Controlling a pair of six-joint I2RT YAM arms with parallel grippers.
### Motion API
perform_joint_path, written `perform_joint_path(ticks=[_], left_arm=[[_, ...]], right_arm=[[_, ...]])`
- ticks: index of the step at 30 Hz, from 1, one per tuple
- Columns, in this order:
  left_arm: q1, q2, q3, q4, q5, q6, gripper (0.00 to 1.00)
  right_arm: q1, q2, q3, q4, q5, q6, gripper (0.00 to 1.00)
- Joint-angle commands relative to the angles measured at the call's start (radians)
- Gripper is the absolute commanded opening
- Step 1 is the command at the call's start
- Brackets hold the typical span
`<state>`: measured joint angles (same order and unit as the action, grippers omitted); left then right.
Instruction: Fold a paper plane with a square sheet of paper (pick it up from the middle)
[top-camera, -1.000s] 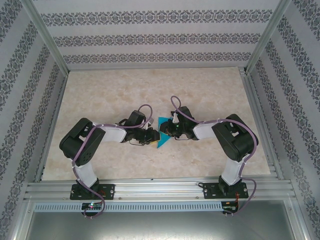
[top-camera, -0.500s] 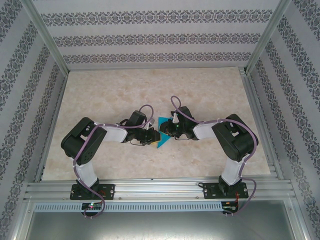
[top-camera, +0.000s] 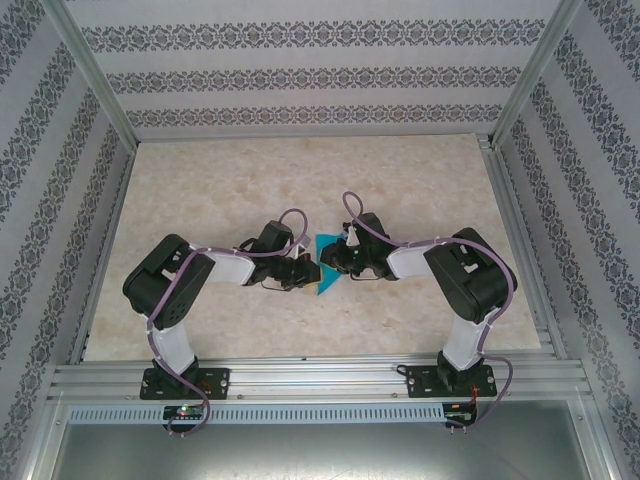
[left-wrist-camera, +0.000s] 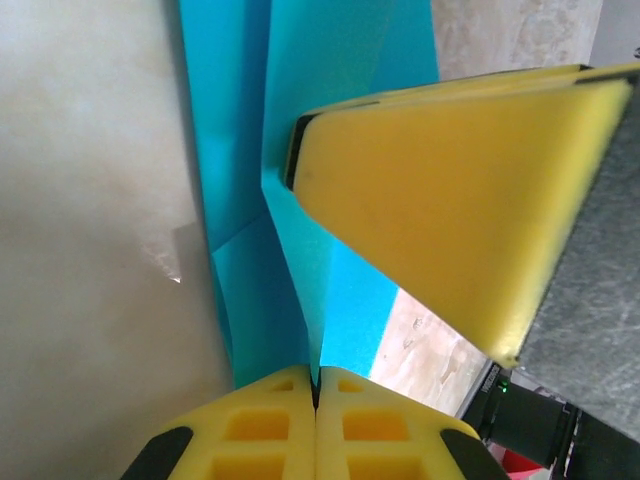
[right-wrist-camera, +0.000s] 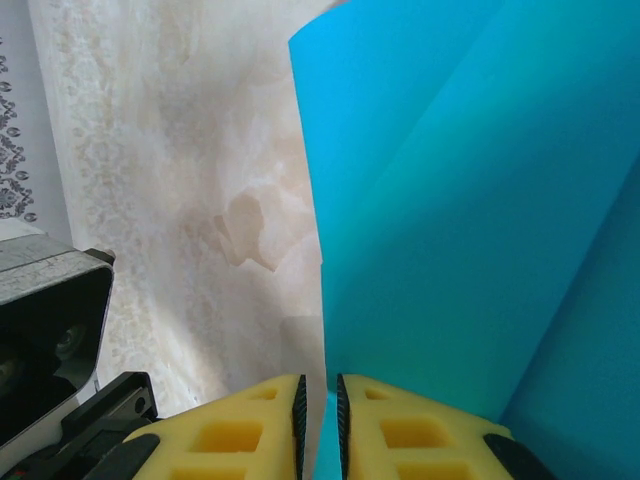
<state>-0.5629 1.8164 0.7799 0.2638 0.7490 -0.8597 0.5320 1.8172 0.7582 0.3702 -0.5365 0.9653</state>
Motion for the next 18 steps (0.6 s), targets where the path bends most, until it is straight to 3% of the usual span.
perform_joint_path(ticks=[1,18], left_arm=[[-0.012,0.027,-0.011,0.063,0.067,0.041,0.06],[-0.019,0.014,-0.008,0.002,0.079,0.081,0.15]], right_arm=[[-0.006,0.025,-0.012,-0.007,-0.014,-0.022,0.18],[-0.001,0.03,-0.024,-0.037,-0.017,-0.042,0.18]])
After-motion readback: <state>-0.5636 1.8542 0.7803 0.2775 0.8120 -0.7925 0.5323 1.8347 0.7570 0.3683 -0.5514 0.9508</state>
